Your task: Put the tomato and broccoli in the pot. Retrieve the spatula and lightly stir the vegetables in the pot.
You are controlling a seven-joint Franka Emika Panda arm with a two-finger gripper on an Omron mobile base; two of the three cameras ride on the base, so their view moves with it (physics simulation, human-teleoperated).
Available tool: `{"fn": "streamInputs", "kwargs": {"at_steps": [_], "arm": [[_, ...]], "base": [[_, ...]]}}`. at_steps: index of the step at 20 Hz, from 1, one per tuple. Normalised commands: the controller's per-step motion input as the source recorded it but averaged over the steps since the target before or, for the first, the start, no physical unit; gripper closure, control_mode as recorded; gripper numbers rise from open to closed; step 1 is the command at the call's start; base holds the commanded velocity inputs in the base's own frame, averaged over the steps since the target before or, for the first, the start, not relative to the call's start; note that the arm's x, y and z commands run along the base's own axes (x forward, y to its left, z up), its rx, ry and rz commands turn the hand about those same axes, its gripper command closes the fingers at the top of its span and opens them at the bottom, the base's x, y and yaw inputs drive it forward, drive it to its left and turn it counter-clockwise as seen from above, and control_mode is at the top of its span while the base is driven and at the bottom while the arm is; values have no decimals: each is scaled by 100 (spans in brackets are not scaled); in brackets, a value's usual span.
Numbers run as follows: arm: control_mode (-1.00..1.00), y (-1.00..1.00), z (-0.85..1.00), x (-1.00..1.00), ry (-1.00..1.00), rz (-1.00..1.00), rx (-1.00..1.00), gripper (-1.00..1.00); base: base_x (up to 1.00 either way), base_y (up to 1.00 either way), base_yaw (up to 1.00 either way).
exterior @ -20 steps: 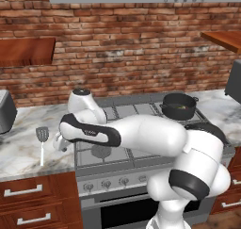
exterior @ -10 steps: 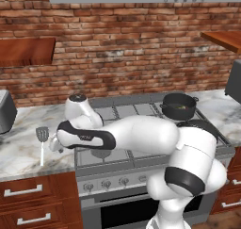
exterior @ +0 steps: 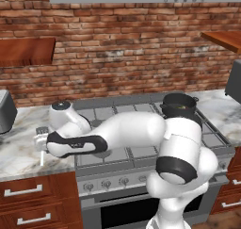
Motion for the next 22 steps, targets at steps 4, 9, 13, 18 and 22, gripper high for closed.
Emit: {"fn": "streamInputs", "kwargs": {"at_steps": [4, 9, 13, 18, 22], "arm": [[-100, 3, 0, 12, 5, -3, 0, -100], [-100, 6, -2, 11, 7, 0, 0, -100], [-100, 15, -12, 18, 16, 1, 0, -100], [-100, 17, -33, 19, 17, 2, 0, -100], [-100, 15, -14, 2, 4, 2, 0, -100]], "base": [[0, 0, 0], [0, 0, 0], [0, 0, 0], [0, 0, 0], [0, 0, 0]]}}
